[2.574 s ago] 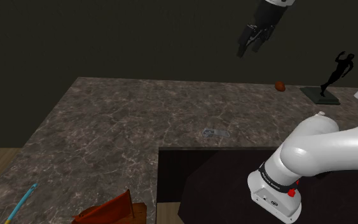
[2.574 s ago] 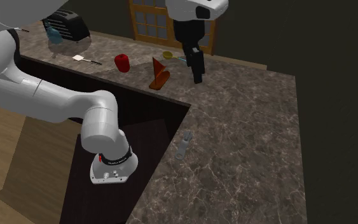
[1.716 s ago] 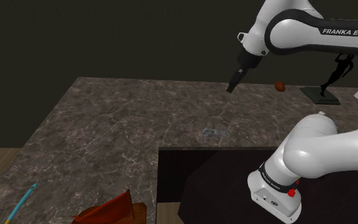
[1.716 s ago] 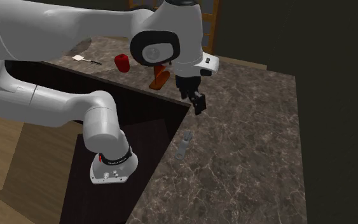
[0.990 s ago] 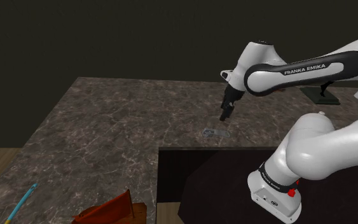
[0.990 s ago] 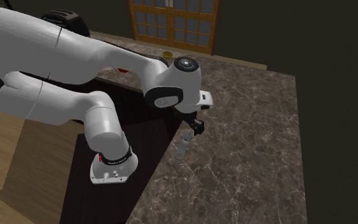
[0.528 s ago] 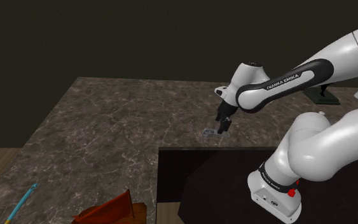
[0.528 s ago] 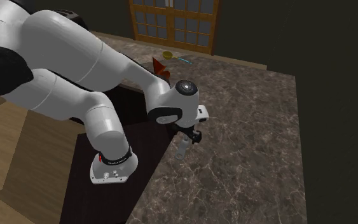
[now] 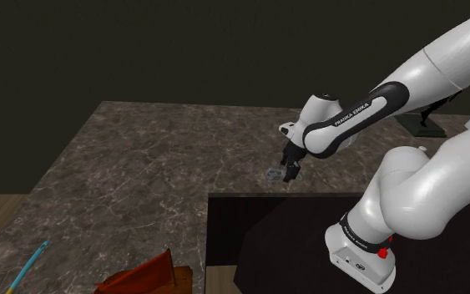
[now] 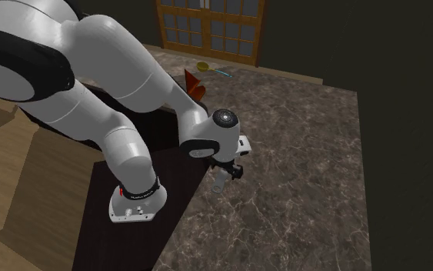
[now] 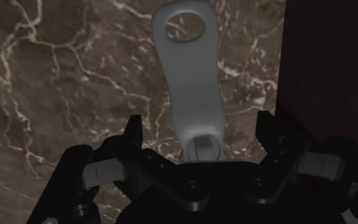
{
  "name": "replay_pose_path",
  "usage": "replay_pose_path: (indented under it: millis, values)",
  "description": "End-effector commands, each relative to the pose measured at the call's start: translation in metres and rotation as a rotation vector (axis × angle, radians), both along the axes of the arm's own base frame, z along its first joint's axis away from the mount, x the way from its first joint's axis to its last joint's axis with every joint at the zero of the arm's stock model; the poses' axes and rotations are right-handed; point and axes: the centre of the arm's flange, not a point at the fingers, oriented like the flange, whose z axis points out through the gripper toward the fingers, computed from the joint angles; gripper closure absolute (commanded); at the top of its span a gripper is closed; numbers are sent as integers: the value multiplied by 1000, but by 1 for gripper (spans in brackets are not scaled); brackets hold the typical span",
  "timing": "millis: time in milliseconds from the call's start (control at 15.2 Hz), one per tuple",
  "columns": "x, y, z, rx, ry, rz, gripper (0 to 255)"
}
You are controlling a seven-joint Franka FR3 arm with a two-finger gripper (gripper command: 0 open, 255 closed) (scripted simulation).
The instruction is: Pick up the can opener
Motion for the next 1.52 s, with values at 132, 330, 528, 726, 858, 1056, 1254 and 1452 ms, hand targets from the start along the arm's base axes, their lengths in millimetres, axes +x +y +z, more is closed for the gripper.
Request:
replay_pose_path:
  millis: [132,330,528,726,858,1056,1254,1452]
  values:
    - [0,0,-2,-1,-1,0,255]
    - [0,0,-2,-1,-1,0,255]
    - [0,0,-2,-1,-1,0,255]
    - [0,0,9,-1,-1,0,255]
    - [0,0,19,-1,-1,0,255]
    - [0,0,35,-1,-1,0,255]
    - [0,0,51,-1,-1,0,255]
    - [0,0,67,-1,-1,0,255]
